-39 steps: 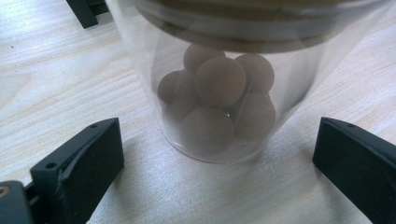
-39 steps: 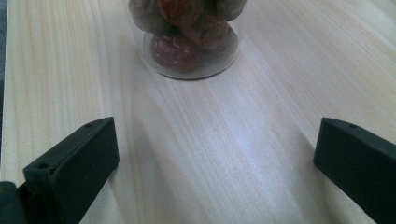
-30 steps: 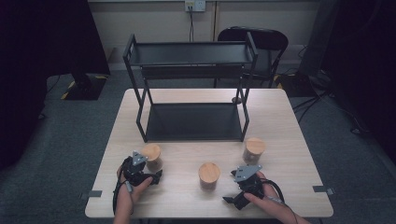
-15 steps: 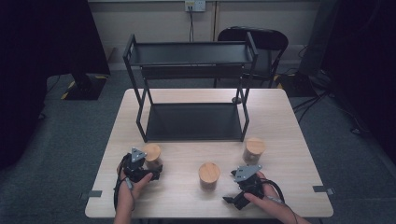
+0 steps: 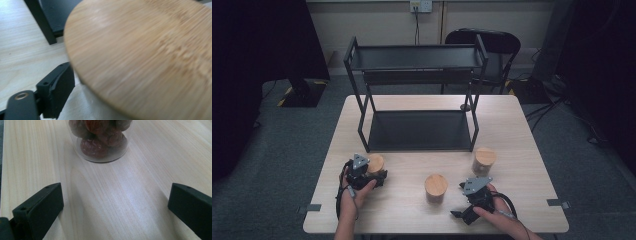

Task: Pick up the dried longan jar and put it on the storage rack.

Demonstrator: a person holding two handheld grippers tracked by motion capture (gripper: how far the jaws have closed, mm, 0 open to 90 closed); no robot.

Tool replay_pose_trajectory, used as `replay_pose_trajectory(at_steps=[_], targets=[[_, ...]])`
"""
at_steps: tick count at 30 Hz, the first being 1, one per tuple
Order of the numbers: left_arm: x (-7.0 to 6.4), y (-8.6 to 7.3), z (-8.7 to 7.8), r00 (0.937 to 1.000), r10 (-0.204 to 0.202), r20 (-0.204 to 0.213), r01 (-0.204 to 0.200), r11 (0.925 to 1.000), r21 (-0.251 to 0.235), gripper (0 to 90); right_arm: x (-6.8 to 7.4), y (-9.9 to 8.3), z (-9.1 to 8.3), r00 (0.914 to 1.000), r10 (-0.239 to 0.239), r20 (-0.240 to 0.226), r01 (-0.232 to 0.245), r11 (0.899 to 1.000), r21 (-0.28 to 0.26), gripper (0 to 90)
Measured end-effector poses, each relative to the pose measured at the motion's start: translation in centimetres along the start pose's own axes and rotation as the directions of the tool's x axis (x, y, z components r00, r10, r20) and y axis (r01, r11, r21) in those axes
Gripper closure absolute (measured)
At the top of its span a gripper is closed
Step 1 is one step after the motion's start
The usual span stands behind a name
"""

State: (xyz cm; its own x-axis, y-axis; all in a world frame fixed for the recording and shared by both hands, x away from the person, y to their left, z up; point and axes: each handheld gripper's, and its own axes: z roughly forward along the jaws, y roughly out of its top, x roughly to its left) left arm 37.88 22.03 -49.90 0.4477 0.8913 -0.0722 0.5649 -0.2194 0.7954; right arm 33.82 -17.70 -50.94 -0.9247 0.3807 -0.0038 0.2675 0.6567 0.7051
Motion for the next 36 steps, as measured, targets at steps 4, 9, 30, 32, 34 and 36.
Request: replay_pose_trajectory(at_steps=[4, 9, 30, 32, 34, 36], targets=[[-0.3, 0.4, 0.1, 0.9991, 0.043, -0.009, -0.043, 0.9991, 0.001, 24.5, 0.0, 0.0, 0.0, 1.0, 0.0, 0.0, 0.0, 1.0, 0.0, 0.0], [-0.4, 0.6, 0.0, 0.9978, 0.063, -0.018, -0.063, 0.998, 0.008, 25.6, 0.0, 0.0, 0.0, 1.0, 0.0, 0.001, 0.0, 1.0, -0.001, 0.0], [-1.0, 2.2, 0.4, 0.9972, 0.063, 0.041, -0.064, 0.9974, 0.032, 25.8, 0.0, 0.0, 0.0, 1.0, 0.0, 0.0, 0.0, 1.0, -0.001, 0.0], [-1.0, 2.6, 0.6, 0.9967, 0.066, 0.047, -0.068, 0.9972, 0.032, 25.8, 0.0, 0.0, 0.0, 1.0, 0.0, 0.0, 0.0, 1.0, -0.001, 0.0], [-1.1, 2.9, 0.7, 0.9966, 0.064, 0.051, -0.065, 0.9975, 0.026, 25.8, 0.0, 0.0, 0.0, 1.0, 0.0, 0.001, 0.0, 1.0, -0.001, 0.0], [-1.1, 3.3, 0.8, 0.9966, 0.063, 0.053, -0.064, 0.9978, 0.019, 25.8, 0.0, 0.0, 0.0, 1.0, 0.0, 0.001, 0.0, 1.0, -0.001, 0.0]])
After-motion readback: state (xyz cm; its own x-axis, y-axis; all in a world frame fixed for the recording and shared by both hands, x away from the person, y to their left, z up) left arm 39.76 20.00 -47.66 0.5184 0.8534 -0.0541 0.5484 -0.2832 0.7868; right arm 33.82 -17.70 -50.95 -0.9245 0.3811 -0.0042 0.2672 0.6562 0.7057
